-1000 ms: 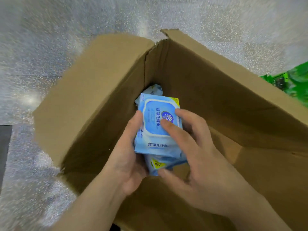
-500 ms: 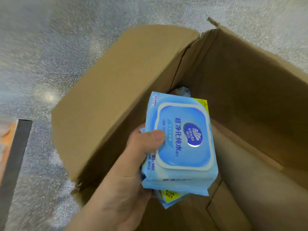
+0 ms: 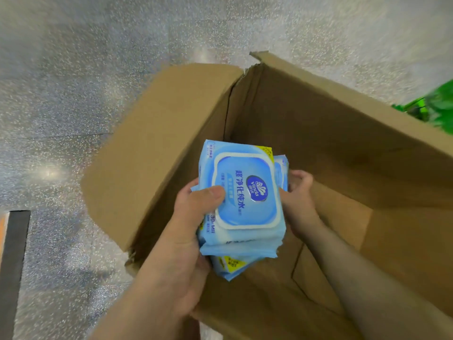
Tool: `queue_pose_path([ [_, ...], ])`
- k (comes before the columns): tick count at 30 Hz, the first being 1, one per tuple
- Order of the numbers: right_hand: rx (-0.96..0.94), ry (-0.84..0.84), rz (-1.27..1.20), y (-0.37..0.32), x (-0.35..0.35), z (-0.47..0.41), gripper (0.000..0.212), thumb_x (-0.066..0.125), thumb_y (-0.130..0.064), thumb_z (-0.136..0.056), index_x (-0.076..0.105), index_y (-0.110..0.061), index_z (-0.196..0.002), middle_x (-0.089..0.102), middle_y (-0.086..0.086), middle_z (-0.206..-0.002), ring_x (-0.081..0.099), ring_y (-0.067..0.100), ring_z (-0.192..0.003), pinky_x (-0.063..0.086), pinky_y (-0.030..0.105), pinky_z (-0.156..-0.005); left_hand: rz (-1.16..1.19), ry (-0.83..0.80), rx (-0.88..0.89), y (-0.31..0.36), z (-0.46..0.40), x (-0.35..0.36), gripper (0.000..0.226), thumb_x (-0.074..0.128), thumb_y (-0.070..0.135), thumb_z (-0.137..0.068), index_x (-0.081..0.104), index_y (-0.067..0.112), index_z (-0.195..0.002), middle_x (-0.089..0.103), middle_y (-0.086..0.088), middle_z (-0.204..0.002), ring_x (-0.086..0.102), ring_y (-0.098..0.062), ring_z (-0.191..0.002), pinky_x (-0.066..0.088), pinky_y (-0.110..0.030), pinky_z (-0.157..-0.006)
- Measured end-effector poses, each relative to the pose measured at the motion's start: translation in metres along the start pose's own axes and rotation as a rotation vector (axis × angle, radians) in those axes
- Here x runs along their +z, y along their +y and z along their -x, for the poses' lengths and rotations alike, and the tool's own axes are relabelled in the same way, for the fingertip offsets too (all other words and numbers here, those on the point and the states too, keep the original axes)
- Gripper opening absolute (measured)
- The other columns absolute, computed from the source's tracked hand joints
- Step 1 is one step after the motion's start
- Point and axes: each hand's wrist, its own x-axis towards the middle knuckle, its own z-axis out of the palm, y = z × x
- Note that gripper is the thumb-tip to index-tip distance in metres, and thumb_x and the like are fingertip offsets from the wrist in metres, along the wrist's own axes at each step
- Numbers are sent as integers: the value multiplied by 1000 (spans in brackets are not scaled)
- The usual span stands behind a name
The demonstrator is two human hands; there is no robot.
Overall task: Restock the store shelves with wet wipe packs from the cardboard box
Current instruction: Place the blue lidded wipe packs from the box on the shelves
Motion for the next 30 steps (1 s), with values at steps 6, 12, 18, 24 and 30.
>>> queue_pose_path([
  [6,-4,-1,-363,-64,-98,160,80,90,-19,-70,47,-14,-137,75,11,-116,76,27,-93,62,41,-71,-130,-127,-2,10,51,24,92,77,47,-57,51,19,-141,74,-11,-121,75,-32,-101,62,-42,-71],
  [12,-207,175,-596,-105,-157,318,97,96,-32,-52,53,-16,-138,72,18,-121,74,35,-99,63,46,-74,-325,-341,-100,-11,116,81,98,84,49,-52,46,28,-140,73,-10,-123,72,-37,-108,51,-62,-101],
  [18,-288,302,-730,-112,-229,434,60,69,-25,-77,60,-15,-135,71,20,-124,72,38,-100,61,49,-78,-479,-577,-168,-53,192,166,96,89,47,-50,49,30,-135,74,-14,-120,72,-42,-105,50,-68,-98],
  [24,-377,371,-731,-89,-324,525,87,81,-6,-69,43,-29,-144,75,14,-119,74,37,-99,62,54,-78,-578,-687,-220,-130,270,248,97,90,51,-51,50,30,-137,69,-19,-126,68,-46,-111,50,-70,-95],
  [30,-335,516,-732,-43,-419,599,54,81,-25,-67,66,-16,-118,77,13,-105,74,31,-84,59,55,-82,-650,-759,-331,-222,346,308,89,84,50,-58,60,18,-138,69,-20,-127,68,-44,-113,58,-58,-87],
])
